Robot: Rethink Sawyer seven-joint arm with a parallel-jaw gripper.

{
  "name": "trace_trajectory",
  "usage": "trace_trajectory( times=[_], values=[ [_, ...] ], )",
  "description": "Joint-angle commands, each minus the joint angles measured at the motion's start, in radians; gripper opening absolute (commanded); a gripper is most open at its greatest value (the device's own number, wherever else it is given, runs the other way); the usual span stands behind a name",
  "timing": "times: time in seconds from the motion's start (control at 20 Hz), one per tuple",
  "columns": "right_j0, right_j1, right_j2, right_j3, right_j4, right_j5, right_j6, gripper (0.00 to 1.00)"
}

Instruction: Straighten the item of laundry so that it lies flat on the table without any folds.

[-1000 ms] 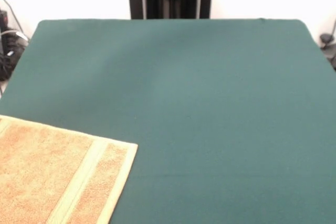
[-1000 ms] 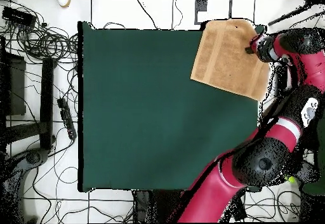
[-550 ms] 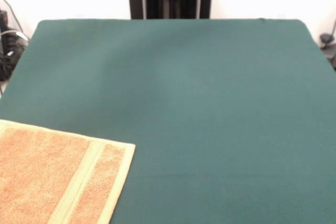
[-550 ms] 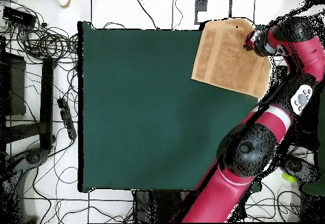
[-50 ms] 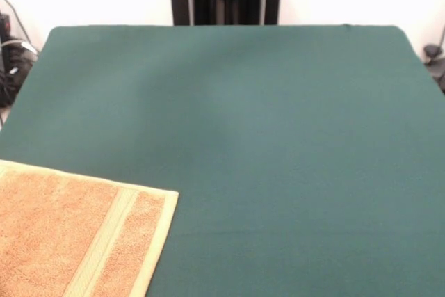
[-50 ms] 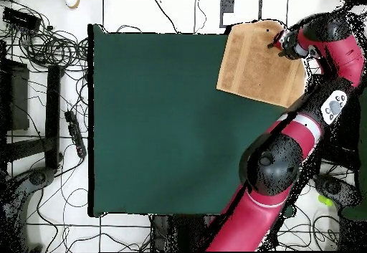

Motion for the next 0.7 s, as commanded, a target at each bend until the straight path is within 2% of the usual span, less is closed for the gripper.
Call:
trace_trajectory(
  times=[0.05, 0.25, 0.45, 0.7],
  values=[
    [0.011, 0.141, -0.269, -0.059, 0.071, 0.081, -0.358, 1.00],
    [-0.008, 0.144, -0.294, -0.071, 0.144, 0.143, -0.392, 1.00],
    [-0.016, 0.172, -0.223, -0.100, 0.196, 0.033, -0.288, 1.00],
    [-0.010, 0.175, -0.224, -0.095, 0.190, -0.016, -0.280, 1.00]
  ],
)
